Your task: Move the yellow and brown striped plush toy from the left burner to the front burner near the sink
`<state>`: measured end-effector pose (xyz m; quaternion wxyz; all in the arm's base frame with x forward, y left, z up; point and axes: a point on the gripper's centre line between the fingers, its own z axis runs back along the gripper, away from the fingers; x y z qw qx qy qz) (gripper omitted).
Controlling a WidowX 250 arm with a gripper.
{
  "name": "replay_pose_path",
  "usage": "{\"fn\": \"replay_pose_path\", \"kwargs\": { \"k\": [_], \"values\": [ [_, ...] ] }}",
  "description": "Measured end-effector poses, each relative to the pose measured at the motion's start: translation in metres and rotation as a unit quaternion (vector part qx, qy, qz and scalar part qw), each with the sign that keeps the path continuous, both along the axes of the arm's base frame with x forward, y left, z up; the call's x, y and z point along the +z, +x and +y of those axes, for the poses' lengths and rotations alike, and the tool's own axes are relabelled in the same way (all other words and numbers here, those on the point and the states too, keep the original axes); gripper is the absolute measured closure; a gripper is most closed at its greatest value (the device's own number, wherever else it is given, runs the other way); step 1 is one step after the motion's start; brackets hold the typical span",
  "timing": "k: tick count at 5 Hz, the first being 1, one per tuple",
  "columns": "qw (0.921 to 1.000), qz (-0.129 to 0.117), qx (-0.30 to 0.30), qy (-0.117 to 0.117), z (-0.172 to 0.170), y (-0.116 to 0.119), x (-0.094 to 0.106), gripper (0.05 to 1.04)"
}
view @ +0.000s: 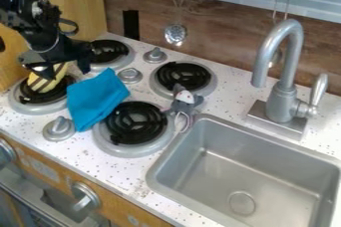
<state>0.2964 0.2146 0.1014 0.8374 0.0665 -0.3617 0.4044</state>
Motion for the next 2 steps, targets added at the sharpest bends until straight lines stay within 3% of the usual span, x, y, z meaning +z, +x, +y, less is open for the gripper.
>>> {"fn": "replay_pose_path", "kwargs": {
  "k": [2],
  "values": [
    [0.9998,0.017,0.004,-0.013,-0.0004,0.0002,-0.0155,0.082]
  ]
}}
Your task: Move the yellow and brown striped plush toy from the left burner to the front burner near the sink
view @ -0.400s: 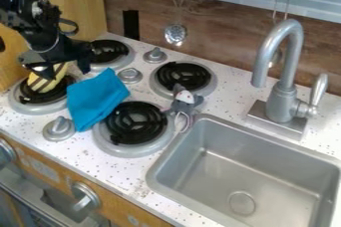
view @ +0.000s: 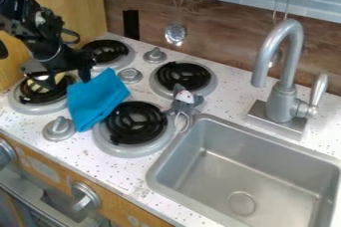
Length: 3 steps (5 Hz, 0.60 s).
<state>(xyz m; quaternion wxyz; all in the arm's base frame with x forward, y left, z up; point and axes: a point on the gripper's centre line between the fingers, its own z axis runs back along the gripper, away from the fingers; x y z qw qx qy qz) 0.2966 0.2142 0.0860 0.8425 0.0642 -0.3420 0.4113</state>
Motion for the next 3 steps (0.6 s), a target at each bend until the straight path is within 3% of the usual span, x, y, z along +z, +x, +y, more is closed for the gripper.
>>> {"fn": "replay_pose_path", "kwargs": {
  "k": [3],
  "values": [
    [0.9976,-0.021,0.064,0.017,0.045,0.011,0.003,0.082]
  ]
}}
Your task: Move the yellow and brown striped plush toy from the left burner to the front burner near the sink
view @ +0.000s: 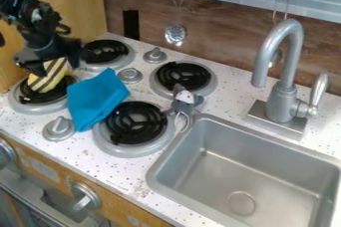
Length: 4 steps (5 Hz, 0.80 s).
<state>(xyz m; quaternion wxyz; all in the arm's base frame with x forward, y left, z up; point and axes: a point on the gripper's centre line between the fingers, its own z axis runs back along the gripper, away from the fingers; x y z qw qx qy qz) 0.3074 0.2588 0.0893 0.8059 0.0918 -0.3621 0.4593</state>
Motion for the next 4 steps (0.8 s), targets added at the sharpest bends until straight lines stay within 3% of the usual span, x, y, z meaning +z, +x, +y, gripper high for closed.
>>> {"fn": "replay_pose_path", "kwargs": {
  "k": [3,4],
  "values": [
    [0.9979,0.041,0.044,0.025,0.032,0.000,-0.024,0.082],
    [0.9974,0.055,0.041,0.023,0.034,0.001,-0.037,0.153]
  ]
}}
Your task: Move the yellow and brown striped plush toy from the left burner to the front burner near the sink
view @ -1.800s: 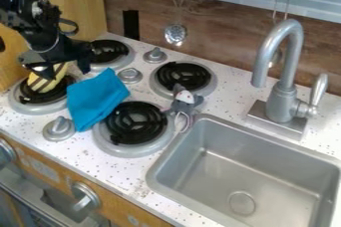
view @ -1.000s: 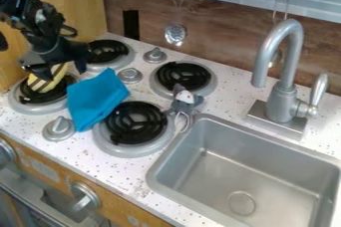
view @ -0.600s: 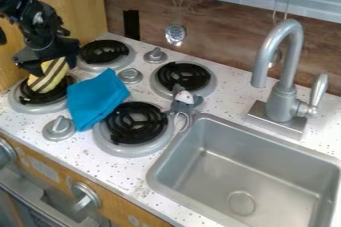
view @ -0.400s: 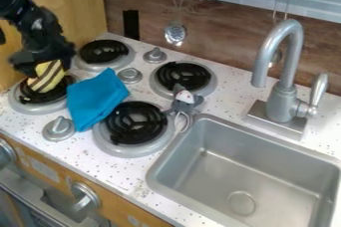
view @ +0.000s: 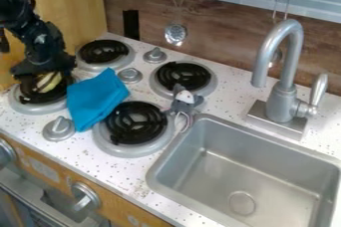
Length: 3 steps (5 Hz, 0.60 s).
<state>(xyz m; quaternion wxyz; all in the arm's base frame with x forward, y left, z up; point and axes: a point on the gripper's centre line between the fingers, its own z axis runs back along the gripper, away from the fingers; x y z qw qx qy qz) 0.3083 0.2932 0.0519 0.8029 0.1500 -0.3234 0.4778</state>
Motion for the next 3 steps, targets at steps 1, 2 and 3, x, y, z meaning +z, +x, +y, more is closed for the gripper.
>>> {"fn": "replay_pose_path", "kwargs": {
  "k": [1,2,3],
  "values": [
    [0.9999,0.000,0.008,0.007,0.0039,0.0002,-0.0036,0.392],
    [0.9999,-0.001,0.008,0.007,0.0044,0.0009,-0.0038,0.612],
    [1.0000,0.000,0.001,0.008,0.0067,0.0015,-0.0019,0.707]
  ]
}}
